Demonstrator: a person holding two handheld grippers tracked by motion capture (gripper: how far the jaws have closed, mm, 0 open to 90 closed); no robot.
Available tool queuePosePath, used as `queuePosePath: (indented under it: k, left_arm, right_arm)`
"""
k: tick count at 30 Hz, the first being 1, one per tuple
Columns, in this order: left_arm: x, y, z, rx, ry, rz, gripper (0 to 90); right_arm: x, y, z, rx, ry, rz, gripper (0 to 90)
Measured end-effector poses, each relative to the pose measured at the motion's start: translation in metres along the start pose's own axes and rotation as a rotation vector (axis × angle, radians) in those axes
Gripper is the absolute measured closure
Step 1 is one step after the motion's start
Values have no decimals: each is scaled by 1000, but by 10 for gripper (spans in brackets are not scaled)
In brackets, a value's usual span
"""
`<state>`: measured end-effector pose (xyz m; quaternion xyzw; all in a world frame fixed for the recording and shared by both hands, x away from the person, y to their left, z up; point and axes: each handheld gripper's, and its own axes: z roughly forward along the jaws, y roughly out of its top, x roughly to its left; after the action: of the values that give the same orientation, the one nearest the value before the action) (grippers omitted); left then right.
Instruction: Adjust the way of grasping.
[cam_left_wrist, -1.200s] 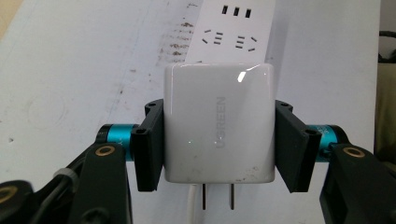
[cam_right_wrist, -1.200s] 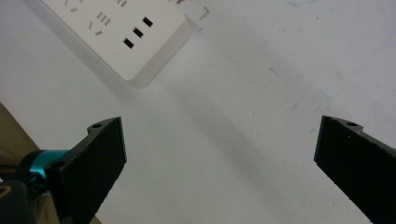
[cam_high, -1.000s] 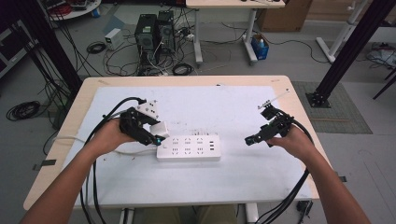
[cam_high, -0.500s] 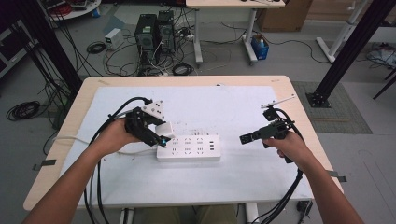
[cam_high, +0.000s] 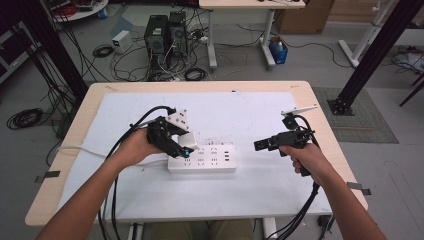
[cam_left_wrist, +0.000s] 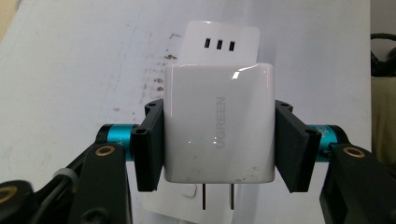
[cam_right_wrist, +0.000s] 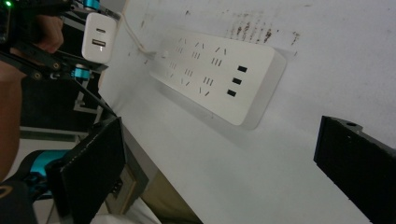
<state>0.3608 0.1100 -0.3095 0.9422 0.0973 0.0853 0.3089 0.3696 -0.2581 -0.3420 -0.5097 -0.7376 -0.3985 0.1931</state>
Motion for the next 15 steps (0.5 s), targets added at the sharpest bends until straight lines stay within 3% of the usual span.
queuePosePath:
  k: [12,15]
  left_arm:
    - [-11,17,19,-8,-9,37,426]
    - [-12,20,21,-9,-11,48,426]
  right_arm:
    - [8,-1,16,-19,106,73,17]
    - [11,0,19,-20,108,89,18]
